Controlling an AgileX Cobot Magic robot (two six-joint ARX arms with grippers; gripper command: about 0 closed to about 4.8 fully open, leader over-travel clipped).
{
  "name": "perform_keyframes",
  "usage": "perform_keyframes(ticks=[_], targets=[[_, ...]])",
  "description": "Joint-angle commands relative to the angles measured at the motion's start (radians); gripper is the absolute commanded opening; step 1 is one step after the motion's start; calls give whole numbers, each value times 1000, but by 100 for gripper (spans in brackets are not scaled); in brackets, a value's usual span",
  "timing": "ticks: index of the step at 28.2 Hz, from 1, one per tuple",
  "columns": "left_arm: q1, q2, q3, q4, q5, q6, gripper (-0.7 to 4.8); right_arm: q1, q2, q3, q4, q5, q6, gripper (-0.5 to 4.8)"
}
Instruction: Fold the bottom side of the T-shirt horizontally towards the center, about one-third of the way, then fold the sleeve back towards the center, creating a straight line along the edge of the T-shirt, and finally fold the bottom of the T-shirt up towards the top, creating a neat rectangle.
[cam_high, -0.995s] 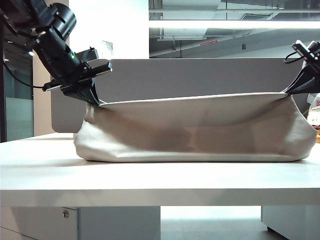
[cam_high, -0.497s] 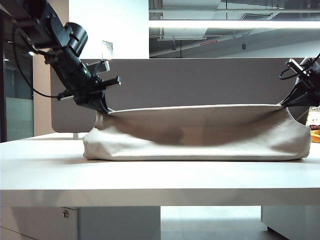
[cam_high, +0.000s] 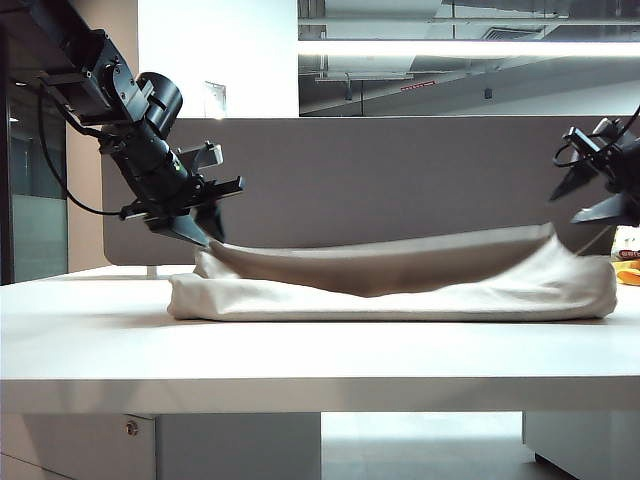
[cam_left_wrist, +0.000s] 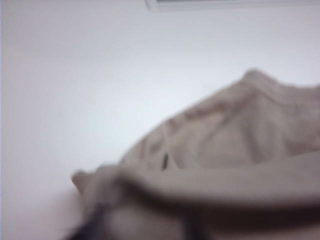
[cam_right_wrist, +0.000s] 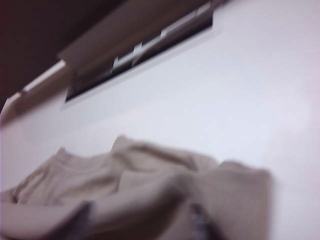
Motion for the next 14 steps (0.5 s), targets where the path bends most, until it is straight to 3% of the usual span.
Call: perform_keyframes(ticks=[1,4,8,9,11,12,13,14], targets=[[2,-6,4,67,-39,5,476,0,-6,7,39,7,-5,378],[2,-6,4,78,-82,5,479,-1,-6,7,40,10,-8,466],[10,-12,4,68,-81,1,479,-2,-7,7,42,8,-8,467],[15,-22,4,44,-82,-16,479,-3,-11,7,34,0,-4,432],[20,-39,3,14,-81,-22,479,-9,-16,7,22,-31,-1,243],[24,-50,3,-1,-81,-18,430,-10,-21,7,10,-48,-1,117],[32,-61,3,-15,-76,-16,373,-10,-22,7,4,-59,-1,58],[33,-71,3,-29,-73,-12,319,-14,-24,7,-2,-72,-1,34]])
